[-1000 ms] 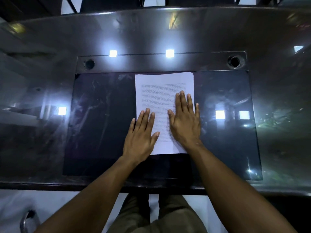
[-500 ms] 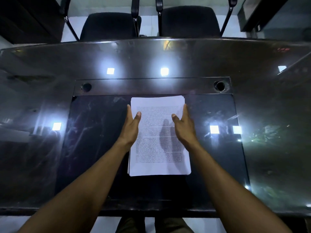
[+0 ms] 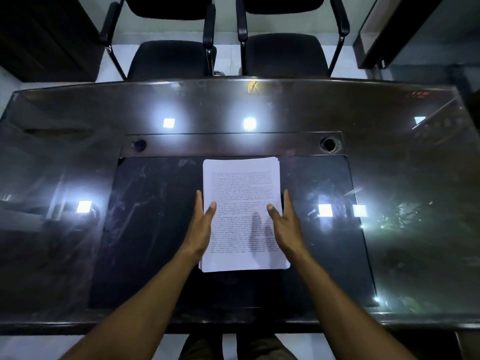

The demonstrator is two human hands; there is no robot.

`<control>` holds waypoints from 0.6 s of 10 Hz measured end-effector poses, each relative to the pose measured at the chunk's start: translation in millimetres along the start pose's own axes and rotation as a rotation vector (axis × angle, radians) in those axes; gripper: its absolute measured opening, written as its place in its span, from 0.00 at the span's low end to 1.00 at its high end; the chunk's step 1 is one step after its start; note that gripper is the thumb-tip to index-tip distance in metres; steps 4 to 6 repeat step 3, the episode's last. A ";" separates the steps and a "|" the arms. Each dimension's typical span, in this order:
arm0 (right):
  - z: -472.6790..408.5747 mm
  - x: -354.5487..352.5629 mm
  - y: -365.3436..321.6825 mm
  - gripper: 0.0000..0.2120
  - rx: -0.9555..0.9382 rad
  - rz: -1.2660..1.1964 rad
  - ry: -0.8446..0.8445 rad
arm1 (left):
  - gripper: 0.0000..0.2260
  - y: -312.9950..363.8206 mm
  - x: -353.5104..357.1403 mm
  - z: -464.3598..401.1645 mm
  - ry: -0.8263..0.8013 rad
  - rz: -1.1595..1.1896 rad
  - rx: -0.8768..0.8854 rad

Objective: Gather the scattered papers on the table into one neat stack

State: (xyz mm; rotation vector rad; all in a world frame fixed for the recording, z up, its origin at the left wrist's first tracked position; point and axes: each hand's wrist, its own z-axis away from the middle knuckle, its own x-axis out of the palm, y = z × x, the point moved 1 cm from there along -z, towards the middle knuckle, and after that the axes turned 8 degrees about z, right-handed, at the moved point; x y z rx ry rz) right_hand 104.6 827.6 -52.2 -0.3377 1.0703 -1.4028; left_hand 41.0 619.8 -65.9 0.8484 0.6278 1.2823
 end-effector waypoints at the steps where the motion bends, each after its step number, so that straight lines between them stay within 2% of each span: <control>1: 20.5 1.2 12.1 0.33 0.009 0.000 -0.004 | 0.32 -20.8 -2.1 26.1 -0.001 -0.003 0.010; 2: 27.5 0.3 15.8 0.35 -0.020 0.077 -0.034 | 0.37 -22.7 -4.1 30.0 0.008 0.023 -0.014; 3: 35.2 -6.7 3.5 0.37 -0.068 0.173 -0.013 | 0.37 -5.0 -9.4 33.0 0.020 -0.086 0.016; 6: 35.2 -6.7 3.5 0.37 -0.068 0.173 -0.013 | 0.37 -5.0 -9.4 33.0 0.020 -0.086 0.016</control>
